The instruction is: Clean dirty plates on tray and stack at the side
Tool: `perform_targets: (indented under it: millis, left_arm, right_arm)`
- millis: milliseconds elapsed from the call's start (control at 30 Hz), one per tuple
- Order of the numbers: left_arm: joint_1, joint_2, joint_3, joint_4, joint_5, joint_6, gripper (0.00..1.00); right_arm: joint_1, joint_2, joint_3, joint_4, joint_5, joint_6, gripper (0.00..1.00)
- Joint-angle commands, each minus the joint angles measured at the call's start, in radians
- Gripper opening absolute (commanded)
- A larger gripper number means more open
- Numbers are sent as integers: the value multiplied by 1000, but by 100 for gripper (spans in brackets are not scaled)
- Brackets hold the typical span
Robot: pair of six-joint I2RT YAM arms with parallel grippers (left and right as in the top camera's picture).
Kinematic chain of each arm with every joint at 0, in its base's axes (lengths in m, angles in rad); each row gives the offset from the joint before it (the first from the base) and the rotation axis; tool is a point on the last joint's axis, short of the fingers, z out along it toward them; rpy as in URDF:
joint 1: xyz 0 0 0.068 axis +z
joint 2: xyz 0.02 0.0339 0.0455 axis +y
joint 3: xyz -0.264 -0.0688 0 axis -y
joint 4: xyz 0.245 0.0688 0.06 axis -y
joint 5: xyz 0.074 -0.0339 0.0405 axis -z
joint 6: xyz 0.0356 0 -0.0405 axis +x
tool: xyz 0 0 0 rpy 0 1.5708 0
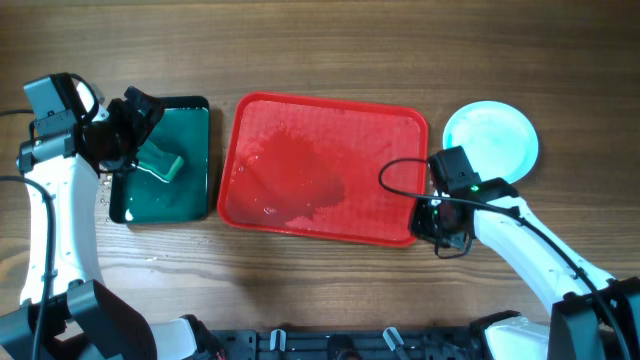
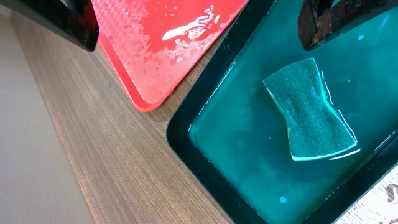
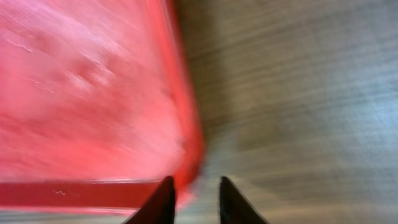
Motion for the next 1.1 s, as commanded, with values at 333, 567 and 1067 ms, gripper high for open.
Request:
perform_targets:
  millis: [333, 567, 1067]
  left_arm:
    - [-4, 1, -3, 1, 15, 16, 100]
    - [-4, 1, -3, 1, 15, 16, 100]
    - [-4, 1, -3, 1, 15, 16, 100]
  right_arm:
    - [-2, 21, 2, 3, 52, 16, 29]
    - [-2, 74, -6, 49, 67, 16, 29]
    - [-11, 123, -5, 219, 187, -55, 10]
